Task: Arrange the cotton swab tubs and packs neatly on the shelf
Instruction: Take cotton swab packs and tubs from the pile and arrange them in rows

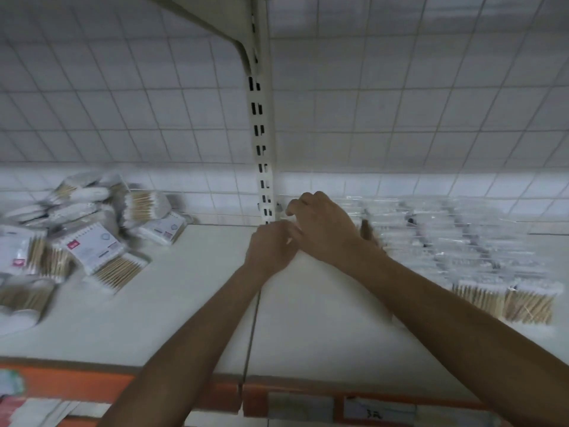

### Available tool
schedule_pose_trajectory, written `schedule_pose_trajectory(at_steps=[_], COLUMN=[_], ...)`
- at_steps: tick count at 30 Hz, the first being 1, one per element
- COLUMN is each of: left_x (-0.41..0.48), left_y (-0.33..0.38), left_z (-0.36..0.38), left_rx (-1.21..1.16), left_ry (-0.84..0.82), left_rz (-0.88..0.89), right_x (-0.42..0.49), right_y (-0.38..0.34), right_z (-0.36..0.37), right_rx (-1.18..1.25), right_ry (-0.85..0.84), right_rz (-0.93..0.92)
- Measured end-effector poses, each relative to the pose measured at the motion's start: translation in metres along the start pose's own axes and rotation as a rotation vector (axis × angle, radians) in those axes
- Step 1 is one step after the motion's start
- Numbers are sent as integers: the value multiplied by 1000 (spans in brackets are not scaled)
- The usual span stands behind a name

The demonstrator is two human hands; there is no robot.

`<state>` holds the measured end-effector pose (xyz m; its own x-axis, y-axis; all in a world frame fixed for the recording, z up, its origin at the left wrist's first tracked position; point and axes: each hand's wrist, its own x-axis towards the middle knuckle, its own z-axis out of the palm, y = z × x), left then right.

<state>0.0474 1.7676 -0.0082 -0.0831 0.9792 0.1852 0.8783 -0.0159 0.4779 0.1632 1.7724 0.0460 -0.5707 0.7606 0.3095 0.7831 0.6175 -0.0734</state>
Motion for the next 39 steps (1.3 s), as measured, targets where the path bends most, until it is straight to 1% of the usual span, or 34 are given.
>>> schedule_pose_trajectory(at_steps=[3,6,12,18,21,24,27,30,34,39], left_x=[-12,-30,-59,-84,-88,-90,-91,-90,-90,-92], left_y=[-34,-75,-143,-186,-207,-222,-227,-230,-236,-238], left_z=[-27,-46,-76,-111,-121,-127,-130,-130,-129,-127], left_rx=[74,108,282,383,367,374,312,240,64,-19], left_ry=[89,161,288,482,526,472,413,437,506,537], left_rz=[-68,-94,-176,-268,-361,-433,-481,-488,-501,-472], right_x=[11,24,50,75,84,89,91,92,93,91], right_y=[-37,-70,-125,-185,-213,-232,-243,-249,-252,-250], right_z=[17,33,68,96,108,118,122,125,127,126], right_rx=[75,151,178,277,343,369,407,419,440,453], right_ry=[-40,-76,-155,-222,-234,-256,-278,-264,-266,-286], right_rz=[-58,-106,-189,-176,-157,-136,-83,-51,-16,1])
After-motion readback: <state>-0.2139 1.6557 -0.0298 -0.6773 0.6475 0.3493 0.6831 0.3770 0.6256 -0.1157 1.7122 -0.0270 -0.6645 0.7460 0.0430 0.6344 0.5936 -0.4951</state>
